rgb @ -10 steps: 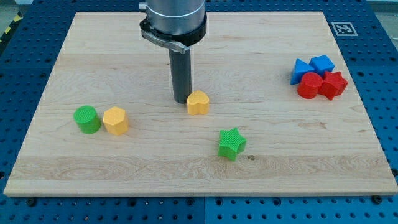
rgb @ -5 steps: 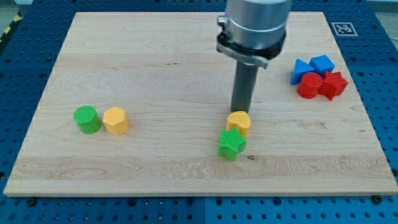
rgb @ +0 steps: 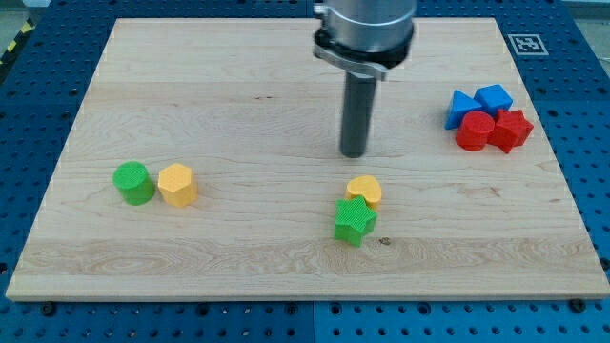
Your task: Move yellow heart above green star
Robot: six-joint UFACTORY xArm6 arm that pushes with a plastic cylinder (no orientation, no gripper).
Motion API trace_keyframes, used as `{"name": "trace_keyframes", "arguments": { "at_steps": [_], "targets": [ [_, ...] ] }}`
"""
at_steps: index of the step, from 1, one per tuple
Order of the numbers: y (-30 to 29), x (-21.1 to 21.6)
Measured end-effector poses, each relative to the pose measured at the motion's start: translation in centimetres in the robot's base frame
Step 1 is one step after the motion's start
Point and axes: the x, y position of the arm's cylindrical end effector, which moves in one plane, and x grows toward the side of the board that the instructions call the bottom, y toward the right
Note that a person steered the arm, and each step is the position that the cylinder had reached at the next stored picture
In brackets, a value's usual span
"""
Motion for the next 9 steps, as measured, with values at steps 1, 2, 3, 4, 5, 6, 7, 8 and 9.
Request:
{"name": "trace_keyframes", "arguments": {
  "at_steps": [1, 2, 3, 4, 5, 6, 7, 8, 9],
  "targets": [
    [8.1, 3.0],
    [9.0, 8.0],
    [9.0, 9.0],
    [9.0, 9.0],
    [7.6, 7.3],
    [6.5, 7.3],
    [3.5, 5.4],
    [2.9, 4.3],
    [2.6, 4.3]
  ]
}}
